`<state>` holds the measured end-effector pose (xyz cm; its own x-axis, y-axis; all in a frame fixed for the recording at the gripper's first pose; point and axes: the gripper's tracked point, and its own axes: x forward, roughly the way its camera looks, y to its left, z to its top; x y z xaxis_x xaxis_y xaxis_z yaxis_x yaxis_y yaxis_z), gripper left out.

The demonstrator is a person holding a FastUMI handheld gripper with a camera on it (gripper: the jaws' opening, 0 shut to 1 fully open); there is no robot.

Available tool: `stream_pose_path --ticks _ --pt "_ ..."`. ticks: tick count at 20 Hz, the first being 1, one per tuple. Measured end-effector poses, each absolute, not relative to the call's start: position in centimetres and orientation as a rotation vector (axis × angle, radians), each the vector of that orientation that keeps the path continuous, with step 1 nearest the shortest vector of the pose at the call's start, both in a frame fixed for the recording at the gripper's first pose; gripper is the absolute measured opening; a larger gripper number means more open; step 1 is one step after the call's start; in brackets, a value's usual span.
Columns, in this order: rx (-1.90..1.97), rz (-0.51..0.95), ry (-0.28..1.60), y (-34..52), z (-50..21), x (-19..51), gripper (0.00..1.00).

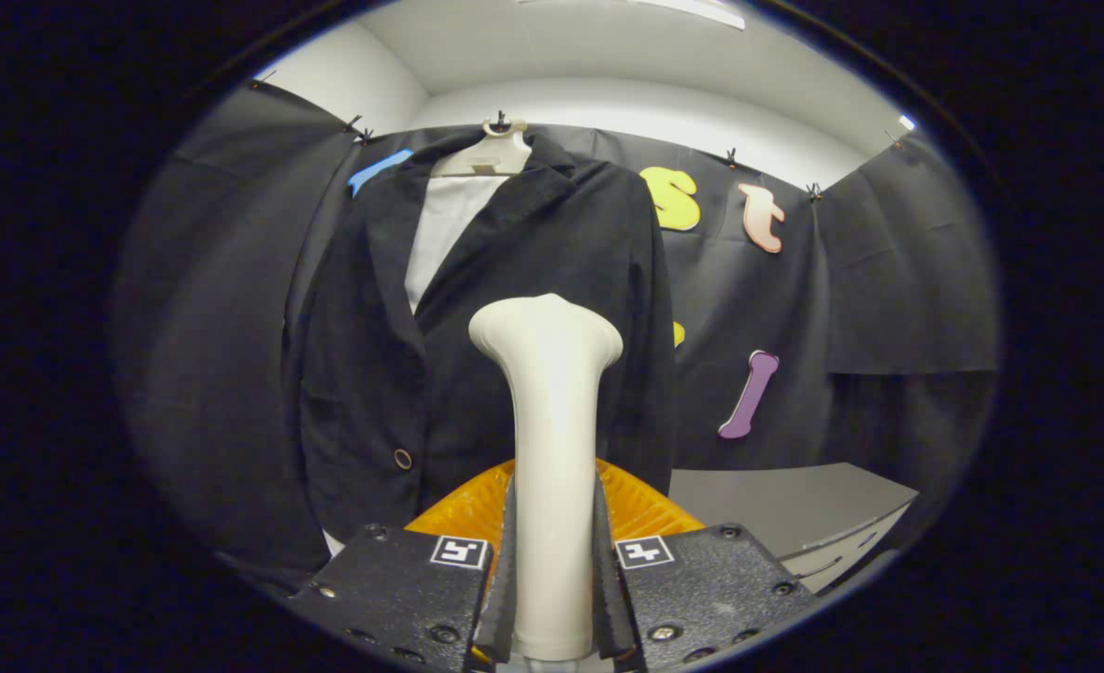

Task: Iron the clothes twice with a garment steamer, once on the left side and once on the right side.

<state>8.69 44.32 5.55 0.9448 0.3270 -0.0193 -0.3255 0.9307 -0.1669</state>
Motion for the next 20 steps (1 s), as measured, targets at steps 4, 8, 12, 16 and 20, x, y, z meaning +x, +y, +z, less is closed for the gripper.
stream_pose_path --ticks 4,8,12,16,20 --pt "-0.182 0.334 0.049 43.5 2.8 8.1 0.36" --pt "-0.199 0.34 0.098 43.4 0.8 8.1 0.36" --pt "-0.222 0.351 0.136 42.8 -2.1 6.7 0.36" --pt "-0.245 0.363 0.184 42.7 -4.5 5.9 0.36" --pt "-0.255 0.371 0.247 42.4 -7.3 5.6 0.36"
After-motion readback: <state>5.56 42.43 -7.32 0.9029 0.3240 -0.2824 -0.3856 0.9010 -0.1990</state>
